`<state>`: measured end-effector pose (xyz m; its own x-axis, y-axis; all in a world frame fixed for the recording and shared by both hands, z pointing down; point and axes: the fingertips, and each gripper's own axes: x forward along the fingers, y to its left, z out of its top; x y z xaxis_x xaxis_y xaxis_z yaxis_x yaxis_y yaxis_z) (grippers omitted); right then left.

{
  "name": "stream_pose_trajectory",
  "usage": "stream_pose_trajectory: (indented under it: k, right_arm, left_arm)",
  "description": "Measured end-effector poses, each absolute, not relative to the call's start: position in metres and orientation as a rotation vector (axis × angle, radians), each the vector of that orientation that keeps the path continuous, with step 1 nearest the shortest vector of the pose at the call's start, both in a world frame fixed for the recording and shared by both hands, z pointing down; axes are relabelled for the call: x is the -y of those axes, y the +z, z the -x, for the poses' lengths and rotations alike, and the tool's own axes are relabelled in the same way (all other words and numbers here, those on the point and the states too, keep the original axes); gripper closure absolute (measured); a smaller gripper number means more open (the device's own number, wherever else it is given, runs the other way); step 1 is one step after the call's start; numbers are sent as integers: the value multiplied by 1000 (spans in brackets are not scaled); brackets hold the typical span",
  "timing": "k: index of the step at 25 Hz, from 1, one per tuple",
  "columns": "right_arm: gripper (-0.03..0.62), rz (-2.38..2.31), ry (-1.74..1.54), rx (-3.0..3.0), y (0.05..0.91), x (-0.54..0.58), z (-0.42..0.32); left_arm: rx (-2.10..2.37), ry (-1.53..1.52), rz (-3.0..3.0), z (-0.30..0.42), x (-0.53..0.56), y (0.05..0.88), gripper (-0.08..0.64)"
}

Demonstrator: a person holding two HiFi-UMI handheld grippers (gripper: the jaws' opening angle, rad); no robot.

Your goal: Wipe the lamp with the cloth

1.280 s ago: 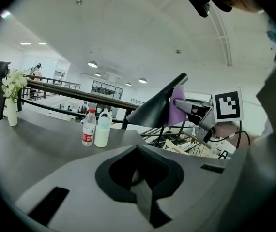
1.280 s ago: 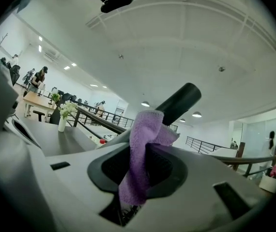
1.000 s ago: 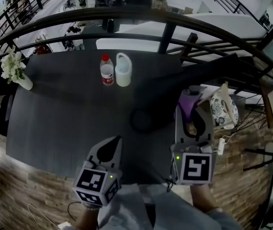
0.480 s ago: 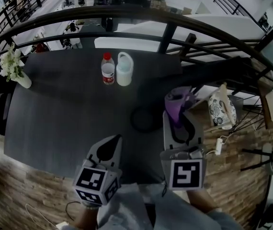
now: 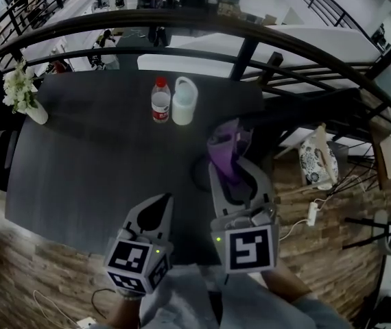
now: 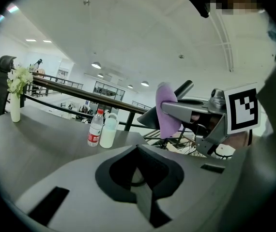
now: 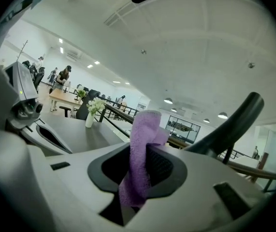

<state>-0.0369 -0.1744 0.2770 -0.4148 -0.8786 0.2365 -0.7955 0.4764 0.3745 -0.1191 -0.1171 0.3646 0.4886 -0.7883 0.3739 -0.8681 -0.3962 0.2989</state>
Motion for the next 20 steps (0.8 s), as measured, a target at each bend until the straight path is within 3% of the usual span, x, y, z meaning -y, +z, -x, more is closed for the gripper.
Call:
stream_pose_trajectory:
  k: [10, 20]
  right_arm:
    - [503, -1271, -501, 2299, 251, 202, 80]
    - [503, -1240, -743, 1954, 248, 238, 61]
  left_arm:
    - [1378, 204, -2252, 139, 116, 363, 555]
    - [1389, 167, -2267, 154, 123, 364, 555]
